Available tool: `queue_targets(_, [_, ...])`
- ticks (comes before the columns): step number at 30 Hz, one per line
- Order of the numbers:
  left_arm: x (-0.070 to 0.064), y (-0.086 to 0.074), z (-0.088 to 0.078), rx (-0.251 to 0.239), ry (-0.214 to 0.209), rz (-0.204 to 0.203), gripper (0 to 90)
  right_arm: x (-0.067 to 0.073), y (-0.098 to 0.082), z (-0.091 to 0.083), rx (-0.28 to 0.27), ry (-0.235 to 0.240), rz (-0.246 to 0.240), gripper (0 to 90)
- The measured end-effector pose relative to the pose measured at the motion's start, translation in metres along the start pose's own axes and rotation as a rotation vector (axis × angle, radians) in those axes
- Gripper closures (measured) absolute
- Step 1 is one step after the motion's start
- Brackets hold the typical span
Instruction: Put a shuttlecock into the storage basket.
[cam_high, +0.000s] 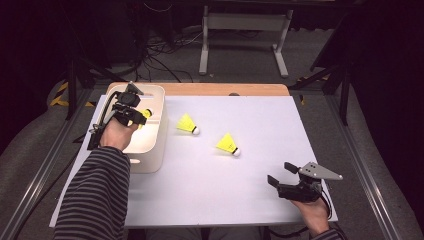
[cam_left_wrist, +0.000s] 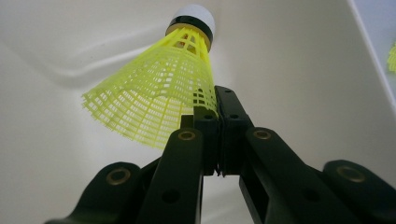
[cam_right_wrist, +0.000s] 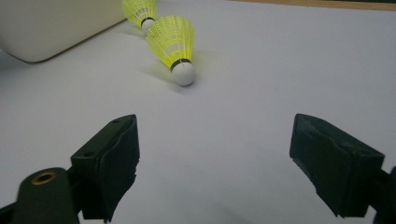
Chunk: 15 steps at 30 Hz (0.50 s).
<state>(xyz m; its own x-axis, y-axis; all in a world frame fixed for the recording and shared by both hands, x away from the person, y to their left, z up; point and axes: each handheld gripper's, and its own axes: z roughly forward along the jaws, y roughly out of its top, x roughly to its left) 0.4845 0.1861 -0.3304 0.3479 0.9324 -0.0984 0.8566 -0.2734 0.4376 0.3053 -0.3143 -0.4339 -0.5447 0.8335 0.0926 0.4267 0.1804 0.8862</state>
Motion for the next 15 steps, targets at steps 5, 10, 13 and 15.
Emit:
queue_targets(5, [0.0023,0.0015,0.0038,0.008,0.000,-0.010,88.4,-0.0001,-0.0001,0.0001,-0.002,0.002,0.001,16.3])
queue_targets(10, [0.0044,0.0021,0.0057,0.008,0.003,-0.016,88.4,0.0001,0.0001,0.0000,0.000,0.000,0.001,16.3])
queue_targets(13, [0.0060,0.0023,0.0068,0.013,0.004,-0.020,88.4,-0.0001,0.0000,0.0001,0.000,0.001,0.000,16.3])
queue_targets(15, [0.0064,0.0021,0.0082,0.014,0.004,-0.024,88.4,0.0000,0.0001,0.0002,0.000,0.001,0.000,16.3])
